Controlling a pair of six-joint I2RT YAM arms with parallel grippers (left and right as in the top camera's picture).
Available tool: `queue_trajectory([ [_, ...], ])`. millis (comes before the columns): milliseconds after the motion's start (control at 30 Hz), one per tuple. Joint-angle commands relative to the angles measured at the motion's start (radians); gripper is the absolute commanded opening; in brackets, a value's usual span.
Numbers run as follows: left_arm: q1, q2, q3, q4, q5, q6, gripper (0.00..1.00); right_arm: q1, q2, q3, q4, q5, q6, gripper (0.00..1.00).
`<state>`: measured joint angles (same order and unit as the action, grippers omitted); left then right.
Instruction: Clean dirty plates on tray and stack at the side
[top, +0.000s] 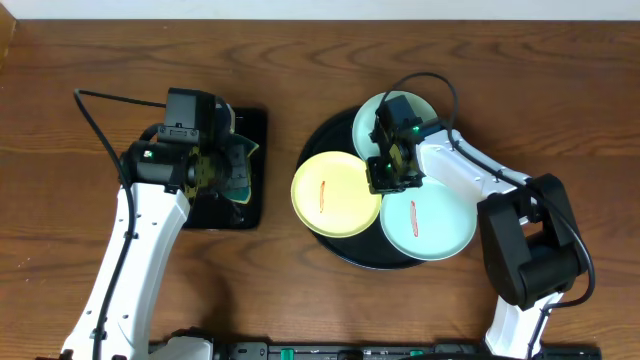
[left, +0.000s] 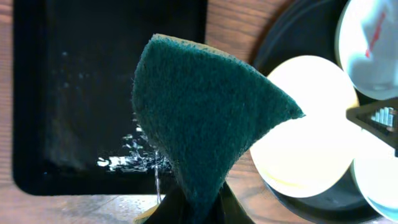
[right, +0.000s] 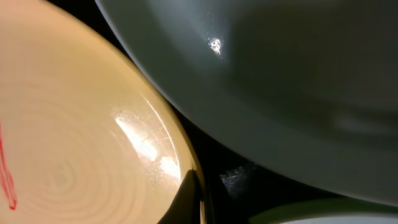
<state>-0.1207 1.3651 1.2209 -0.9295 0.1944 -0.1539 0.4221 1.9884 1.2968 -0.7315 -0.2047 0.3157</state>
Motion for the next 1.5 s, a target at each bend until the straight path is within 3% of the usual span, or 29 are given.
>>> queue_trajectory([
  [0,-0.007,-0.005,0.023,0.011,0.082,-0.005,0.07,-0.013,0.005,0.005,-0.006,0.211,0.124,0.01],
  [133,-0.034,-0.001,0.023,0.019,0.083,-0.037,0.07,-0.010,0.005,0.005,-0.010,0.234,0.159,0.01],
  [300,-0.138,0.058,0.019,0.055,0.082,-0.067,0.07,0.005,0.005,0.005,-0.013,0.234,0.077,0.01],
  [667,-0.317,0.369,0.019,0.248,0.096,-0.293,0.07,0.005,0.005,0.005,-0.024,0.230,0.071,0.01],
  [833,-0.369,0.501,0.019,0.417,0.146,-0.297,0.07,0.005,0.005,0.005,-0.028,0.229,0.072,0.01],
  [1000,-0.382,0.604,0.019,0.461,0.145,-0.297,0.08,0.005,0.005,0.005,-0.029,0.225,0.072,0.01],
  [1067,-0.378,0.645,0.019,0.435,0.104,-0.296,0.07,0.005,0.005,0.005,-0.032,0.222,0.072,0.01],
  [1233,-0.374,0.641,0.022,0.254,-0.397,-0.296,0.07,0.005,0.005,0.005,-0.042,0.222,0.072,0.01],
  [1300,-0.374,0.638,0.023,0.230,-0.492,-0.295,0.07,0.005,0.005,0.005,-0.047,0.223,0.072,0.01],
  [1367,-0.374,0.638,0.023,0.239,-0.518,-0.286,0.07,0.005,0.005,0.005,-0.047,0.223,0.071,0.01],
  [1467,-0.375,0.640,0.022,0.288,-0.384,-0.286,0.07,0.005,0.005,0.005,-0.047,0.223,0.071,0.01],
])
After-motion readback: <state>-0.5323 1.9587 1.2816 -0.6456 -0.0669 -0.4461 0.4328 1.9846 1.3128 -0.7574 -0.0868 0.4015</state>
